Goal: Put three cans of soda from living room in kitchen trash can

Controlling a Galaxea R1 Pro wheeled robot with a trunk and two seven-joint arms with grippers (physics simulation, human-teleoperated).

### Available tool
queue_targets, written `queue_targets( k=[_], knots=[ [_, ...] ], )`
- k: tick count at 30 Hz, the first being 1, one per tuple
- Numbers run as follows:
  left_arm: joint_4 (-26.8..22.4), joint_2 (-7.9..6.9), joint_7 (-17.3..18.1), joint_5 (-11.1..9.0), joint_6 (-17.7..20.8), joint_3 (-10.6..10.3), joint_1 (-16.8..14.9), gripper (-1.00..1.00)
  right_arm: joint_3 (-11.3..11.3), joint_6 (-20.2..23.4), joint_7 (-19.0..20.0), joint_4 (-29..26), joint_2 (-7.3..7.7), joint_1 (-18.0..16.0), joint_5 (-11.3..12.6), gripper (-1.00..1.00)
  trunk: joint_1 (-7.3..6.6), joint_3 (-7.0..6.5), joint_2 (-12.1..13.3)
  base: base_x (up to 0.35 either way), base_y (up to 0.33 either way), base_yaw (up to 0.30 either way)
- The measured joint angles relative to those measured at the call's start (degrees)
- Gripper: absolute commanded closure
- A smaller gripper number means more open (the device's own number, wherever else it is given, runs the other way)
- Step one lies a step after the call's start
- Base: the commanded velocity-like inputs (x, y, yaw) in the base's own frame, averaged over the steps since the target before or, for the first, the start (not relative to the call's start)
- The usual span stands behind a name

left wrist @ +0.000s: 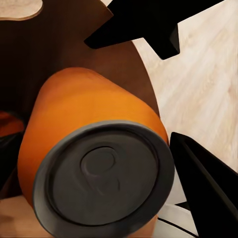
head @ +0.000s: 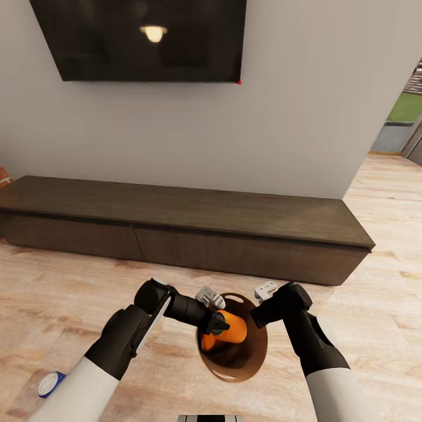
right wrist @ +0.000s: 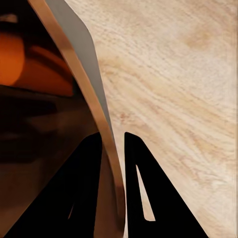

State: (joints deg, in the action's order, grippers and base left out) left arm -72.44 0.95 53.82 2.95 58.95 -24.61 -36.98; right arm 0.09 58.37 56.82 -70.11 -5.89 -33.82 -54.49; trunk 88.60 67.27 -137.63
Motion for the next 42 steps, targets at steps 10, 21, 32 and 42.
queue_targets(
  k=[10,21,32,42],
  knots=[
    [1.12,0.43,-5.45,-0.53,0.97,-3.74,0.0,1.0,0.0,-0.07,-0.77,2.36,0.01,0.0,-0.22,1.0,0.0,0.0,0.0,0.0,0.0,0.0],
    [0.36,0.93,-8.83,0.78,1.04,-7.51,0.0,1.0,0.05,0.04,0.0,0.83,0.02,0.0,-1.52,1.0,0.0,0.0,0.0,0.0,0.0,0.0],
    [2.96,1.1,-8.82,0.88,1.04,-9.24,-0.01,1.0,0.03,-0.11,-0.08,3.53,0.02,0.0,-1.53,1.0,0.0,0.0,0.0,0.0,0.0,0.0],
    [2.89,1.11,-8.81,1.1,1.04,-9.31,-0.03,-1.0,0.03,-0.08,-0.12,3.59,0.02,0.0,-1.33,1.0,0.0,0.0,0.0,0.0,0.0,0.0]
  ],
)
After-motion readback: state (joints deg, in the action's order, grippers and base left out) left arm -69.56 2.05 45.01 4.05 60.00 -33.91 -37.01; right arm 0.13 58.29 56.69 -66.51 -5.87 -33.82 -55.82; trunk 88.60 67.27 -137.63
